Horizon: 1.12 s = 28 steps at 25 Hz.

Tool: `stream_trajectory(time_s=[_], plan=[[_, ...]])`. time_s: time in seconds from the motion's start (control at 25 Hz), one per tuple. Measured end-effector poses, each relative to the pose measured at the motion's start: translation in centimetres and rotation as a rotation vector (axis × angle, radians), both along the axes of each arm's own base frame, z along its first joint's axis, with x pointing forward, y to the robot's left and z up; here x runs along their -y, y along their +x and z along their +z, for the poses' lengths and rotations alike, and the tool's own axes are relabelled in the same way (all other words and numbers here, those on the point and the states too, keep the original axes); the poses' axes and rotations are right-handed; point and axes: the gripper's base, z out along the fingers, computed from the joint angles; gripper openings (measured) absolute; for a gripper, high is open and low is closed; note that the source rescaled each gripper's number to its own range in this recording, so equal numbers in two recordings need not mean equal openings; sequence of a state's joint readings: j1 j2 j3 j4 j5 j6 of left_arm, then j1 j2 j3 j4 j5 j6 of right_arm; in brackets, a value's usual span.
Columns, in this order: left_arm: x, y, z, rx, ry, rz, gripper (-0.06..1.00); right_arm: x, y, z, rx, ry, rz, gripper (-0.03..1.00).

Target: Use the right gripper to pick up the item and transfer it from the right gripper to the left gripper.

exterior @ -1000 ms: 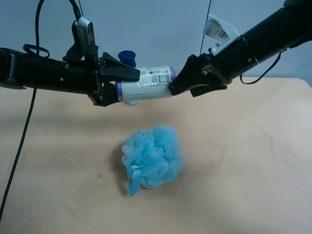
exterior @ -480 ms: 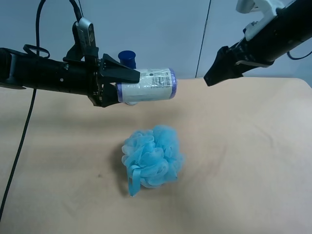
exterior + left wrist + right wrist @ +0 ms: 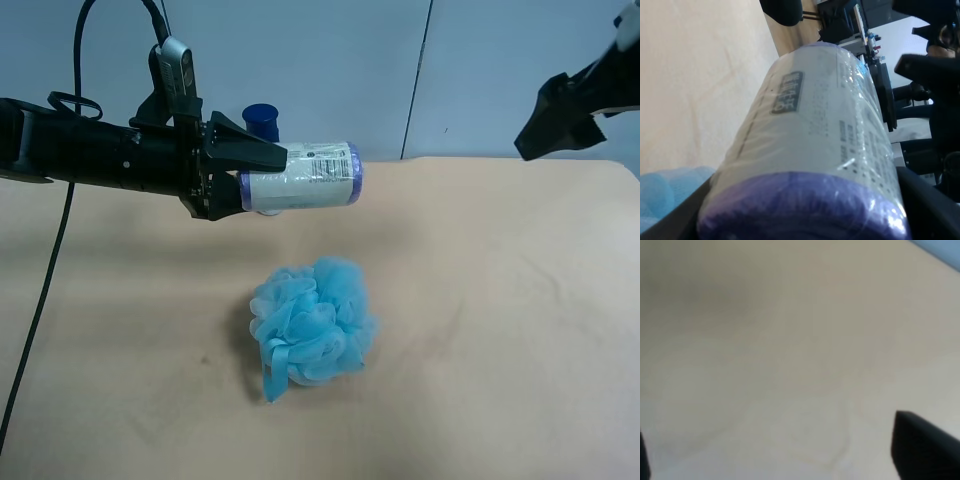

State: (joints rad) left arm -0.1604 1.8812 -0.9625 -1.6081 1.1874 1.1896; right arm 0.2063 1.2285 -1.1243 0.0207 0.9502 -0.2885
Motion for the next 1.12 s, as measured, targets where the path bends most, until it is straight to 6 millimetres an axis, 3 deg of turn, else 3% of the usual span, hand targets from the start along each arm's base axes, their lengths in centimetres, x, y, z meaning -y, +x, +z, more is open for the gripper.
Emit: stream_trajectory(time_s=[0.12, 0.32, 0.56, 0.8, 1.12], plan=[[0.0, 0.0, 0.0, 0.0, 0.003, -0.003, 0.01, 0.6, -1.2, 0.6, -0.014, -0.035, -0.027, 0.97], [0.0, -0.1, 0.0, 0.001, 0.006, -0.006, 0.01, 1.4, -4.3, 2.0, 0.009, -0.028, -0.049, 0.99], [0.0, -0.1, -0.1, 0.002, 0.014, -0.015, 0.01, 2.8, -10.9, 1.0, 0.058, 0.003, -0.083, 1.0], [0.0, -0.1, -0.1, 0.002, 0.014, -0.015, 0.01, 5.1, -17.6, 1.3, 0.194, 0.014, -0.206, 1.0], [0.0, -0.1, -0.1, 0.002, 0.014, -0.015, 0.01, 6.1, -22.4, -1.3, 0.3, 0.105, -0.27, 1.0]])
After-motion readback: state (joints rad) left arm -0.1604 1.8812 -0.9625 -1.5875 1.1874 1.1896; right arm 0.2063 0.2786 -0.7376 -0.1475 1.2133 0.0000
